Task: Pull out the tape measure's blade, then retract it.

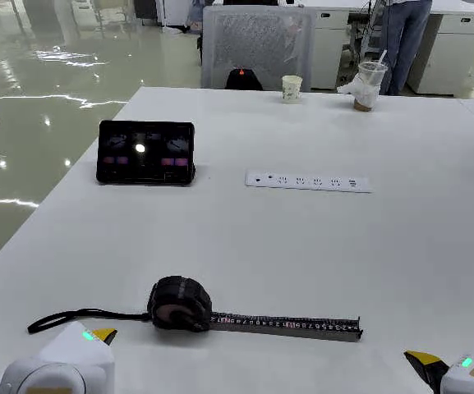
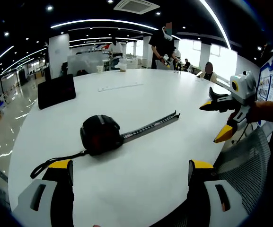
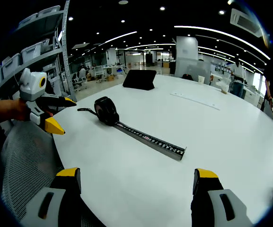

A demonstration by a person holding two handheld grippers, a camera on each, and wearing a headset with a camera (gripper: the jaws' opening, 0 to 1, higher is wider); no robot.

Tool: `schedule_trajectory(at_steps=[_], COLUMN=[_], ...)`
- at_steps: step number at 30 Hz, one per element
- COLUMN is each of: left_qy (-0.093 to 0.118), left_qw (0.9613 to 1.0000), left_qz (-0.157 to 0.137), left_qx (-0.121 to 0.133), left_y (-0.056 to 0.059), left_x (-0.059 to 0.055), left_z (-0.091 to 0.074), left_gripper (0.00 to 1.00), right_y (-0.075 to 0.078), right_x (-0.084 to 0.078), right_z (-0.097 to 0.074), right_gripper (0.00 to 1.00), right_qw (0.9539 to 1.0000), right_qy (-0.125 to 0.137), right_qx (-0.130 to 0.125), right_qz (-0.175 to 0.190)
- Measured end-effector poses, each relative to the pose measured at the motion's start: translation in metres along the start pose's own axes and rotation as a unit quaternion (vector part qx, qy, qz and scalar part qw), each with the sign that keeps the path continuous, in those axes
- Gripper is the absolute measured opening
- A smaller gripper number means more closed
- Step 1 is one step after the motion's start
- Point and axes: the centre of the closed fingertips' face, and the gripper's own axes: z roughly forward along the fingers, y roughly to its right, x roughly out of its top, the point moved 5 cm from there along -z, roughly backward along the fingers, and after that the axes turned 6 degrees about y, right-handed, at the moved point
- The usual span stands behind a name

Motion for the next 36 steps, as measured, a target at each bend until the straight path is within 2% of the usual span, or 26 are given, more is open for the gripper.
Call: schedule_trajectory(at_steps=[4,13,18,23,27,36], left_qy=[0.002,0.003,0.007,0.006,0.004,0.002], left_qw=[0.9999,0.9996,0.9990,0.9992,0.9993,0.9991], left_qz=[-0.013,-0.017,-0.021,-0.020,-0.023,-0.020], left_qx=[0.008,0.024,0.038,0.035,0.031,0.038], left_y=[0.000,0.004,0.008,0.017,0.020,0.023], left_x=[0.000,0.001,0.003,0.002,0.001,0.001], left_z=[0.000,-0.003,-0.004,-0.003,-0.002,-0.002], left_gripper=[0.99,0.99,0.99,0.99,0.99,0.99], right_y=[-0.005,-0.014,-0.014,-0.014,-0.015,-0.015], right_x=[0.001,0.005,0.007,0.006,0.006,0.008], right_z=[0.001,0.002,0.002,0.001,0.000,-0.003], right_gripper=[0.99,0.99,0.99,0.99,0.99,0.99], right_qw=[1.0000,0.9999,0.9998,0.9999,0.9998,0.9996], right_qy=[0.002,0.009,0.013,0.011,0.010,0.016], right_qx=[0.000,0.002,-0.003,-0.005,-0.006,-0.009], right_qz=[0.002,0.012,0.012,0.013,0.015,0.020])
